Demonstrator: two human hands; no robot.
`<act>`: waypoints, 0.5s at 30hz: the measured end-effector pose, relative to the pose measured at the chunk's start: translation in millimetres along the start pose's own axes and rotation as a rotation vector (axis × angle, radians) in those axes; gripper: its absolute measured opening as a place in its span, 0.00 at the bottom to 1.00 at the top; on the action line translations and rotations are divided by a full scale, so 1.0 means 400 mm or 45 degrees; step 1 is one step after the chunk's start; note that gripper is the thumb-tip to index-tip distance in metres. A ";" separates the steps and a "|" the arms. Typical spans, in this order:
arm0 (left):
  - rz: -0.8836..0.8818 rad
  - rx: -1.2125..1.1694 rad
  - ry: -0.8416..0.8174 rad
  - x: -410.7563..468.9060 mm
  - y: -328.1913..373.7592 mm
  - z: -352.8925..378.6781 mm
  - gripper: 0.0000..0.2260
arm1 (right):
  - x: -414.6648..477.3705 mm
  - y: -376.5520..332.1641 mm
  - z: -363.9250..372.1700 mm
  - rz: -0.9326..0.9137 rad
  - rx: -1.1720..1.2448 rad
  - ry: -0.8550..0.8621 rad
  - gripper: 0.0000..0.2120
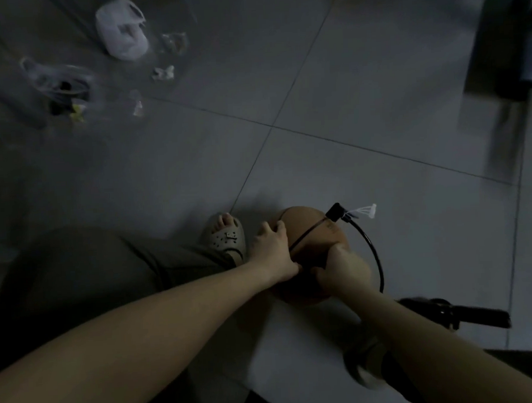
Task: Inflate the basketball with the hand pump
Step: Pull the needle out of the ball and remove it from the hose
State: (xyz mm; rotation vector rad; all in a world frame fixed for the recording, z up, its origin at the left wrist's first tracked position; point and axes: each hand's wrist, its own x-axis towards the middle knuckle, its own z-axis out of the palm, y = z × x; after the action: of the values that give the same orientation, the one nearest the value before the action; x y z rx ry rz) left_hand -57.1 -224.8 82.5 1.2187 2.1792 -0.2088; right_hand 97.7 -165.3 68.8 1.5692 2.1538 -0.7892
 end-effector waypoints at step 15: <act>0.369 0.026 0.059 0.076 0.162 -0.048 0.36 | 0.056 0.106 -0.297 -0.168 -0.060 0.249 0.06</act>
State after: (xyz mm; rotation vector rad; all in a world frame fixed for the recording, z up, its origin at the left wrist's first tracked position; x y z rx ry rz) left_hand -24.3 -158.7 90.0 1.5457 2.0120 -0.0821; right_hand 134.8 -64.8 138.7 1.5504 2.4173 -0.6420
